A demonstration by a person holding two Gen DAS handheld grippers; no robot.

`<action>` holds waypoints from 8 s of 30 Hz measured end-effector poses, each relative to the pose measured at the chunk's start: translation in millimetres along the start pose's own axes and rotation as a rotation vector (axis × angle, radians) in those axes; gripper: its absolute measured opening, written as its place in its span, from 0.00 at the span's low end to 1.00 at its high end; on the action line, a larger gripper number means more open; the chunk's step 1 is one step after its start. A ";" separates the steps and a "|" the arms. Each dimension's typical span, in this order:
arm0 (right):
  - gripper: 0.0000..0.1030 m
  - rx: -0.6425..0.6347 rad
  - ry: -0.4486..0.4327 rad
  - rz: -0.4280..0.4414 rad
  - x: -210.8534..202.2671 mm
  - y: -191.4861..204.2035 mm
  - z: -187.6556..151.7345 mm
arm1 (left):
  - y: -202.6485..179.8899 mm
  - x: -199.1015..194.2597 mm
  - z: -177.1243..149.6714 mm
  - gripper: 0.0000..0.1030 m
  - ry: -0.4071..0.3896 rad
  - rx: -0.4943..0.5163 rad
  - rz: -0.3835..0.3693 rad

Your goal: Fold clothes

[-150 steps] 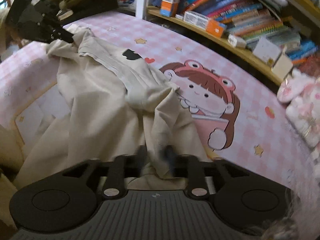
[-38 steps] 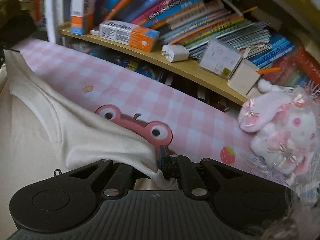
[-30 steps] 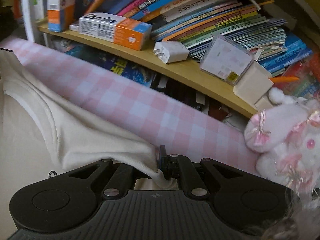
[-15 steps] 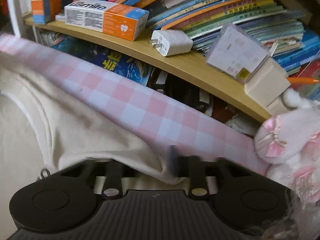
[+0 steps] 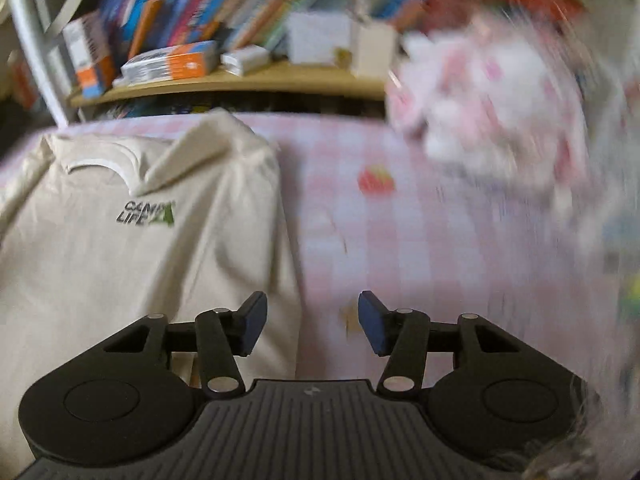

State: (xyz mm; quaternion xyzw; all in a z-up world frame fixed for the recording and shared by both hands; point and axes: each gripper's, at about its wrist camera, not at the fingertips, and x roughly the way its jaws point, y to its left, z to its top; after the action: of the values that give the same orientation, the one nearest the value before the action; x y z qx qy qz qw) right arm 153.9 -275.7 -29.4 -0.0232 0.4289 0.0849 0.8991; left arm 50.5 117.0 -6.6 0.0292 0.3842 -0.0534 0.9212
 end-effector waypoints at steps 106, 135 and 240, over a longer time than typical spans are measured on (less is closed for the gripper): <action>0.10 0.101 -0.031 -0.352 -0.7 -89.1 -45.5 | -53.0 4.6 -51.4 0.91 0.097 -0.072 0.096; 0.09 -0.052 0.030 -0.032 -2.9 27.4 -45.5 | -42.6 2.9 -21.6 0.88 0.043 0.011 0.001; 0.36 0.049 0.065 -0.284 -64.2 96.4 -111.7 | 205.0 35.8 66.2 0.11 -0.149 -0.202 0.293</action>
State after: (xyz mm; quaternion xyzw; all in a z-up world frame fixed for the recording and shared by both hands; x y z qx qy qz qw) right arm 11.8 -202.1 -47.1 -0.0643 0.4519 -0.0545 0.8881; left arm 146.9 311.5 17.1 -0.0119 0.3102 0.1182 0.9432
